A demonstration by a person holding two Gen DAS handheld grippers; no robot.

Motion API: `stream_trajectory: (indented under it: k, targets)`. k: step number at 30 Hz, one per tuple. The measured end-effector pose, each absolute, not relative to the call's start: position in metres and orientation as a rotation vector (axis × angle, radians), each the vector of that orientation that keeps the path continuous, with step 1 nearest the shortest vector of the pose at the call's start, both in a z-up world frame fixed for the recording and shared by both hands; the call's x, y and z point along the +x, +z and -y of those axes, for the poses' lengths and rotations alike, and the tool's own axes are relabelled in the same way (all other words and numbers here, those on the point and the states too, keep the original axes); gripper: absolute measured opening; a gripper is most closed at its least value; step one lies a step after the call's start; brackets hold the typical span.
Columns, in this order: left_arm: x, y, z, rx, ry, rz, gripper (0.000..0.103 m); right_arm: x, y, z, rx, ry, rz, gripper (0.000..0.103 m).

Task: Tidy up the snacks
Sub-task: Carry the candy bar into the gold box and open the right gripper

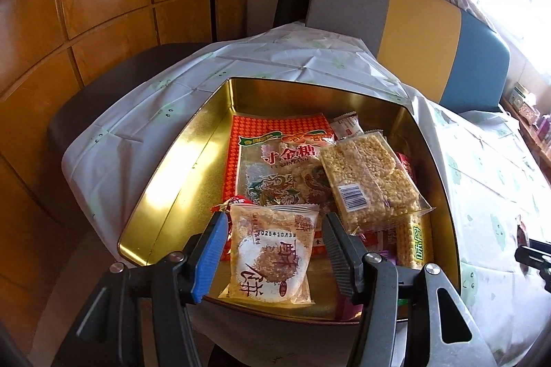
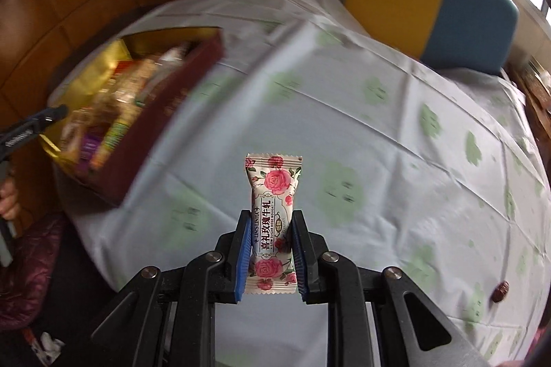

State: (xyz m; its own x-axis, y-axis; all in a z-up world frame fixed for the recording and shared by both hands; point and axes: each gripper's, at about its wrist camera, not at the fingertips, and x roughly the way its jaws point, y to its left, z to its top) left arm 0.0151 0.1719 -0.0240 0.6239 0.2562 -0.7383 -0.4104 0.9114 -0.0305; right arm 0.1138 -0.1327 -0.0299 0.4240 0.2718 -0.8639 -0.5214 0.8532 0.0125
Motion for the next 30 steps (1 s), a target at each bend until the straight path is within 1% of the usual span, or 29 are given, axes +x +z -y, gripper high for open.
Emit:
stream_trajectory:
  k: [8, 12, 15, 19, 24, 27, 30]
  targets:
    - [0.011, -0.021, -0.175, -0.2, 0.395, -0.801, 0.058, 0.091, 0.003, 0.03, -0.275, 0.766, -0.946, 0.022]
    - [0.009, -0.021, -0.181, -0.215, 0.407, -0.798, 0.058, 0.09, 0.003, -0.014, -0.31, 0.9, -0.937, 0.022]
    - [0.007, -0.021, -0.186, -0.228, 0.417, -0.795, 0.058, 0.092, -0.006, -0.044, -0.359, 0.947, -0.952, 0.022]
    - [0.006, -0.023, -0.193, -0.25, 0.436, -0.795, 0.058, 0.108, -0.031, -0.071, -0.422, 0.915, -1.0, 0.022]
    - [0.006, -0.026, -0.201, -0.275, 0.455, -0.8, 0.058, 0.138, -0.058, -0.086, -0.415, 0.846, -1.043, 0.022]
    - [0.005, -0.026, -0.203, -0.282, 0.464, -0.797, 0.058, 0.146, -0.065, -0.091, -0.4, 0.819, -1.049, 0.025]
    - [0.006, -0.028, -0.205, -0.287, 0.47, -0.8, 0.058, 0.146, -0.068, -0.087, -0.347, 0.846, -1.066, 0.033]
